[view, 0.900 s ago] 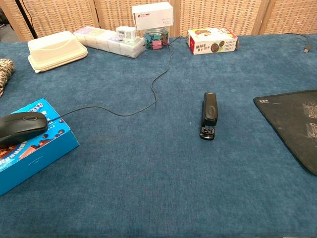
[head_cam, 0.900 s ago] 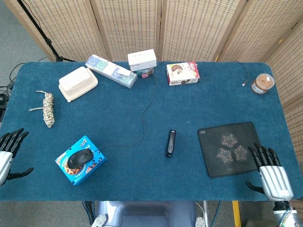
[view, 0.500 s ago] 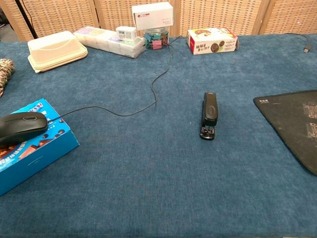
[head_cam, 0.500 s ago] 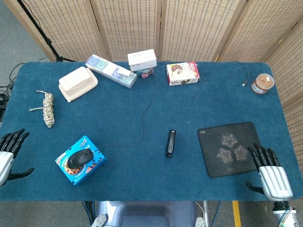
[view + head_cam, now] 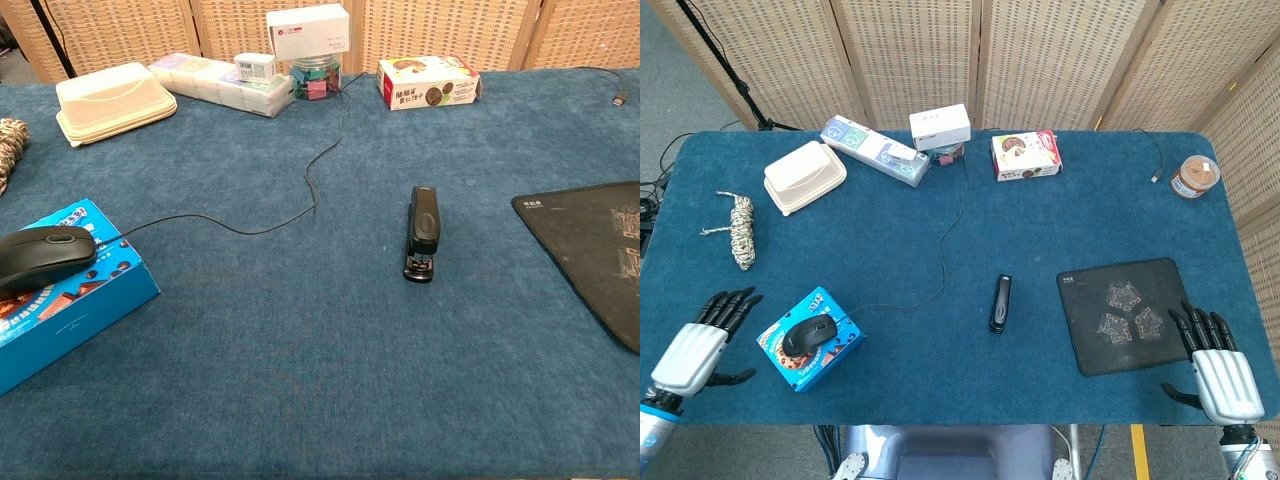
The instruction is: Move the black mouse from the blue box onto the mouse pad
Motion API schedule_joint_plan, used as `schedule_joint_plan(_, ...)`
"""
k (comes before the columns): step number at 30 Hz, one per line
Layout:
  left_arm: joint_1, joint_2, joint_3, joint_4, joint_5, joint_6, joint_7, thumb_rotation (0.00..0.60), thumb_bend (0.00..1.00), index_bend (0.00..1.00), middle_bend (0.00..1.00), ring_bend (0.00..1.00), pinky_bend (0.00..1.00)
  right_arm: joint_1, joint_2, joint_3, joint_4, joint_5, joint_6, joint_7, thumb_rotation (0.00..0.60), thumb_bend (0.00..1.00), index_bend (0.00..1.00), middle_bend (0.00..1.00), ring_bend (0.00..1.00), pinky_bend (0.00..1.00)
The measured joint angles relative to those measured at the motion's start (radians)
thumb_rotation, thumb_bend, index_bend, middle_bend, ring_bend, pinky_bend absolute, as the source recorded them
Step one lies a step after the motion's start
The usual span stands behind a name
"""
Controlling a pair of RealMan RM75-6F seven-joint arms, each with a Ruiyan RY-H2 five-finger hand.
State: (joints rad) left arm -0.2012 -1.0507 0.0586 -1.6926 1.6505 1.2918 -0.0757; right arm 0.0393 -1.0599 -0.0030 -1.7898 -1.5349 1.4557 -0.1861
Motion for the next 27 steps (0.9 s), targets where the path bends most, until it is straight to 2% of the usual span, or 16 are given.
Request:
schedule_joint_plan(7,-0.045,-0.034,-0.018,-0.045,-0.073,-0.095,0.057,0.600,0.01,0.00,0.00,0.00,0.00,0.000,0.005,0.001,-0.001,0.001,0.000,0.011,0.600,0.00,0.00,0.00,0.00,0.00)
schedule_joint_plan(16,-0.111,-0.097,-0.046,-0.058,-0.145,-0.199,0.050,0.600,0.02,0.00,0.00,0.00,0.00,0.001,0.005,0.002,0.000,0.003,-0.004,0.013,0.600,0.00,0.00,0.00,0.00,0.00)
schedule_joint_plan(22,-0.119,-0.126,-0.063,-0.061,-0.188,-0.203,0.070,0.600,0.03,0.00,0.00,0.01,0.18,0.000,0.006,0.004,0.002,0.005,-0.002,0.019,0.600,0.00,0.00,0.00,0.00,0.00)
schedule_joint_plan(27,-0.119,-0.139,-0.072,-0.069,-0.225,-0.196,0.108,0.600,0.08,0.03,0.11,0.16,0.32,0.001,0.007,0.005,0.002,0.006,-0.002,0.025,0.600,0.00,0.00,0.00,0.00,0.00)
